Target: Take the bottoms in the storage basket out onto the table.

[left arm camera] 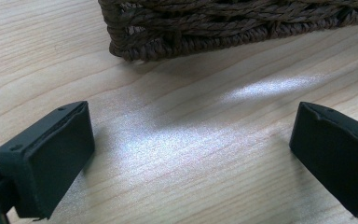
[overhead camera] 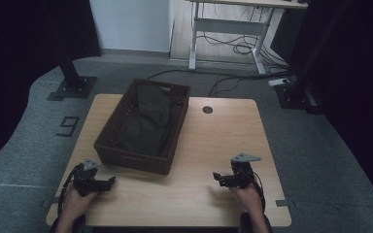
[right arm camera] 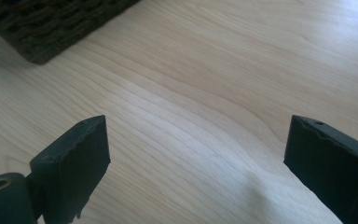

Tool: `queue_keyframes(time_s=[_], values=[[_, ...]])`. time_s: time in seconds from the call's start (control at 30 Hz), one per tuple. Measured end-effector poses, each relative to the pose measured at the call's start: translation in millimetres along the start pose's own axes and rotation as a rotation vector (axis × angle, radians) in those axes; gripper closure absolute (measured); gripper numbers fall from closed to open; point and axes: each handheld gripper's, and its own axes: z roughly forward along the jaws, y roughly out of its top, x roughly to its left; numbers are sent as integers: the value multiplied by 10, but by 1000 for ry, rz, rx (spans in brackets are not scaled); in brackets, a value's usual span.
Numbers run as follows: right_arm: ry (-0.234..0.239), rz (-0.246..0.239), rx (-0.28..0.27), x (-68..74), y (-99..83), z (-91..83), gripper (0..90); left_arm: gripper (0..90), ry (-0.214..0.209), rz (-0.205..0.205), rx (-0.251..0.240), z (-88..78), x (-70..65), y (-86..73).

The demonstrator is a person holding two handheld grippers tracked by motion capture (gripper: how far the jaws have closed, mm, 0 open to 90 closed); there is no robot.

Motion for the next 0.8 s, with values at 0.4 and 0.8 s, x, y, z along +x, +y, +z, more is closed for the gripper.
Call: queue_keyframes(time_s=[0.4, 0.8], values=[[54, -90, -12, 220, 323, 67, 85, 0, 0, -1, 0, -1, -2, -1], [87, -131, -6, 358, 613, 181, 63, 0, 0, 2, 2, -2, 0, -1]])
